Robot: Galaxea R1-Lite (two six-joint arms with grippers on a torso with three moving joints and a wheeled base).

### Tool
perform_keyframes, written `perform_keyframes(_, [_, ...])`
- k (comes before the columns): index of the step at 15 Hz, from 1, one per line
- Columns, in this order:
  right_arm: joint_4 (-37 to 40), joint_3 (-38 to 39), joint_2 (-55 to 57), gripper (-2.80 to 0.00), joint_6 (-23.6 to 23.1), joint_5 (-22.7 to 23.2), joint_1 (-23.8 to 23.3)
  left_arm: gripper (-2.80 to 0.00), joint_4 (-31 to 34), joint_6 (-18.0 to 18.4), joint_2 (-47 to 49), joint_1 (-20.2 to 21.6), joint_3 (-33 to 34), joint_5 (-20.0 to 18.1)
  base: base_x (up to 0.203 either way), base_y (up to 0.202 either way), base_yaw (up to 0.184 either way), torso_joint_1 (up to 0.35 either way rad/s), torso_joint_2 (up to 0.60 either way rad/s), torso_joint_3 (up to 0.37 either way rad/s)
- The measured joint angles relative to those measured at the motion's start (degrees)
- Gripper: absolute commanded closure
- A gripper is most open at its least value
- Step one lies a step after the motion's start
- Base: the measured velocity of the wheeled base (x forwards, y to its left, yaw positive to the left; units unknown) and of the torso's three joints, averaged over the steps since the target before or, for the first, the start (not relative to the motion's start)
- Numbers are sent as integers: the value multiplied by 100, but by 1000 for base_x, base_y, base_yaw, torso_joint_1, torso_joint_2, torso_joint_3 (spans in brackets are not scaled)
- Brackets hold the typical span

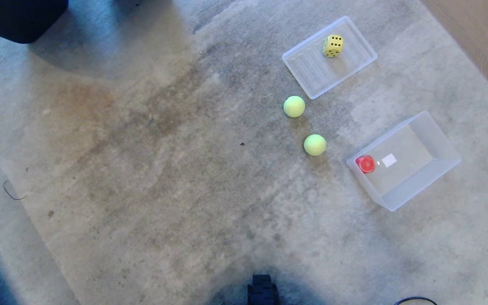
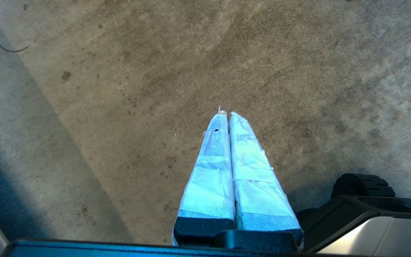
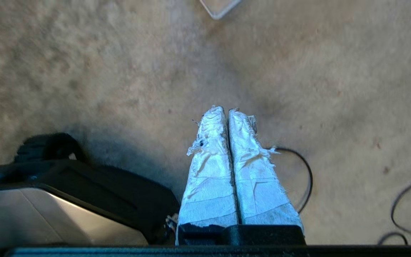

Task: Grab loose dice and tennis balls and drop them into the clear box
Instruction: Pick up the ball on the floor

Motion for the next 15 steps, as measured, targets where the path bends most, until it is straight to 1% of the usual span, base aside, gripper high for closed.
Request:
perform_keyframes(4, [-17, 11, -1010, 0, -17, 4, 157, 0, -3, -2, 0, 2, 0, 0, 0, 0, 0, 0, 0, 0])
perform_keyframes(6, [-22, 11, -1259, 0, -15, 4, 184, 0, 3, -1, 0, -1, 0, 0, 0, 0, 0, 0, 0, 0])
perform_keyframes(15, [-30, 11, -1460, 0, -16, 5, 190, 0, 3, -2, 0, 4, 0, 0, 0, 0, 0, 0, 0, 0])
